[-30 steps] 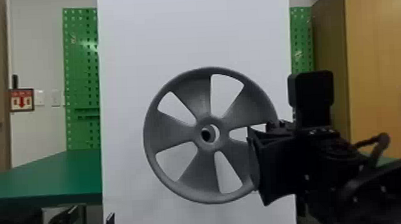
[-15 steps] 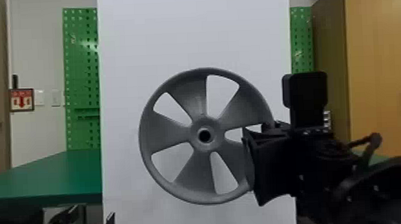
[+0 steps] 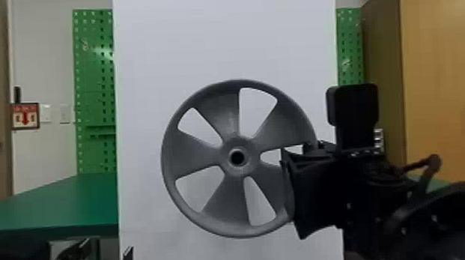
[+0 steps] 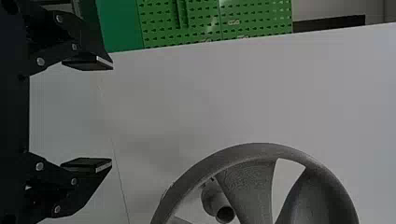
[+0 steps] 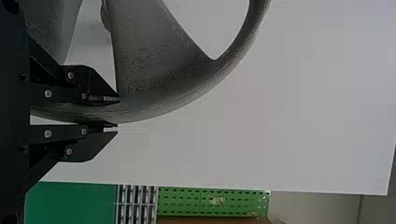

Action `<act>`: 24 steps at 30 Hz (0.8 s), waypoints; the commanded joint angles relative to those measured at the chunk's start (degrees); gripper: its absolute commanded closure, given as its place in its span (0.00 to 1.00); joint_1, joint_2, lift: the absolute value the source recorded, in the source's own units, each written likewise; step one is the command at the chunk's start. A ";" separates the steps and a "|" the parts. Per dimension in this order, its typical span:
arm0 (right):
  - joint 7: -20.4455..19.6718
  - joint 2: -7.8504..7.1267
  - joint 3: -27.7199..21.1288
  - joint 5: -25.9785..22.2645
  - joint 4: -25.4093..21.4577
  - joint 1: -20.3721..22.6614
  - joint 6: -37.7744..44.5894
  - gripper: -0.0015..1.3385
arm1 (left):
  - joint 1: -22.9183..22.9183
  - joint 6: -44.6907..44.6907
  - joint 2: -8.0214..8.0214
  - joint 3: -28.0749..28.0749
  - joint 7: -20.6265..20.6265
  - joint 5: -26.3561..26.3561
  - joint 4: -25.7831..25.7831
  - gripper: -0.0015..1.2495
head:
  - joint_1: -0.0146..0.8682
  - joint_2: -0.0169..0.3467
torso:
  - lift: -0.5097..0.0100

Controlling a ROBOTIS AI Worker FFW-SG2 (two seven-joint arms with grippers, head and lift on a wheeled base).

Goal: Hold the wheel and insert it

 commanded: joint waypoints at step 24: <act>0.00 0.05 0.08 -0.17 0.00 0.36 -0.44 0.88 | -0.06 -0.02 0.00 0.07 0.00 0.00 0.00 0.41 | 0.02 0.05 | 0.02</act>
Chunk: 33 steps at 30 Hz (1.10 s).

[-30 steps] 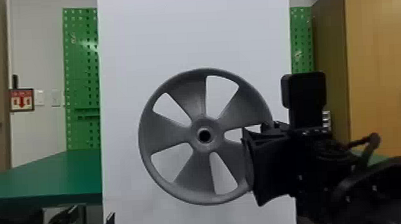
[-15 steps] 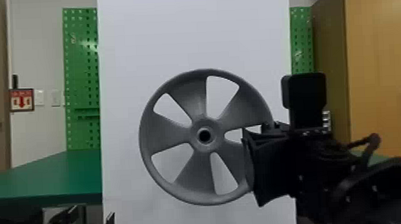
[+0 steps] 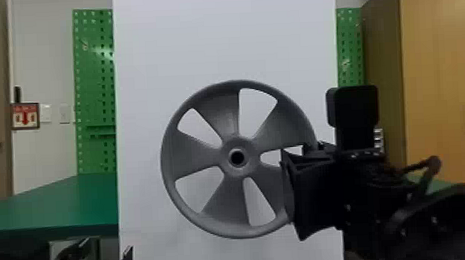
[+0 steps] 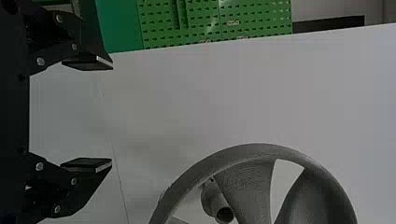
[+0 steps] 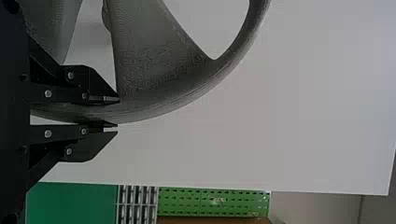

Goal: Hold the wheel and insert it

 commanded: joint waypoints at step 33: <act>0.00 0.05 -0.45 -0.08 3.87 -0.20 -3.44 0.88 | -0.26 0.00 0.00 -0.44 0.00 -0.26 0.00 0.41 | 0.02 0.05 | 0.02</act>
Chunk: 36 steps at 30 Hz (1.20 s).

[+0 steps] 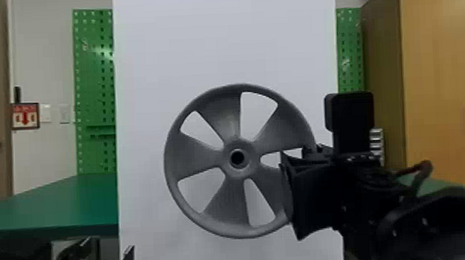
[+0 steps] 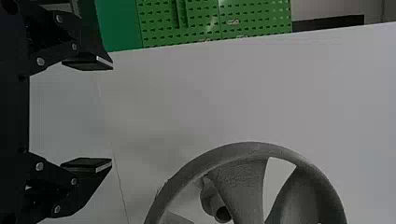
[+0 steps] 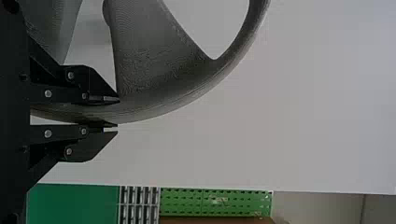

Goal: Hold the wheel and insert it

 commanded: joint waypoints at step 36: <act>2.02 0.00 -1.58 0.62 11.20 -2.15 -9.39 0.88 | -0.29 0.35 0.09 -0.55 0.00 -0.56 0.00 0.41 | 0.02 0.05 | 0.02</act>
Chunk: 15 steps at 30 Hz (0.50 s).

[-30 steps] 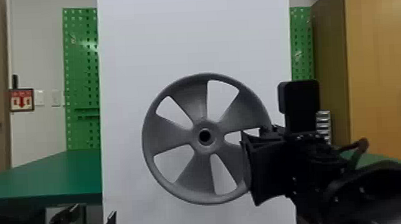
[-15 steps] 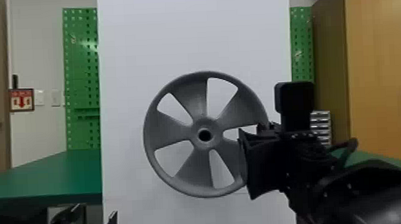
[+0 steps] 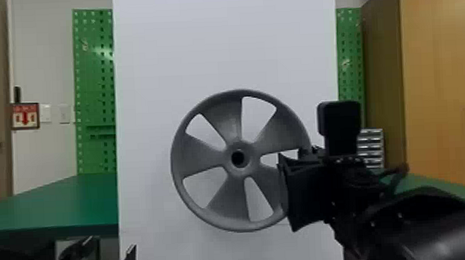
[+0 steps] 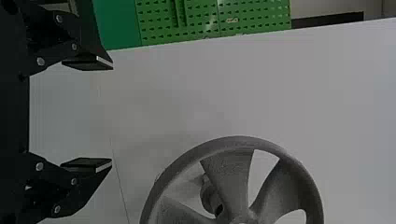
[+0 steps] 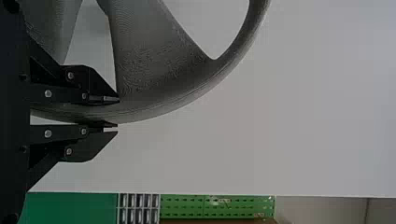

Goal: Hold the wheel and insert it

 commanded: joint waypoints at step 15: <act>0.90 -0.18 -0.31 0.74 3.87 -0.93 -2.82 0.88 | -0.05 0.00 0.03 0.00 -0.01 -0.01 -0.01 0.41 | 0.02 0.05 | 0.02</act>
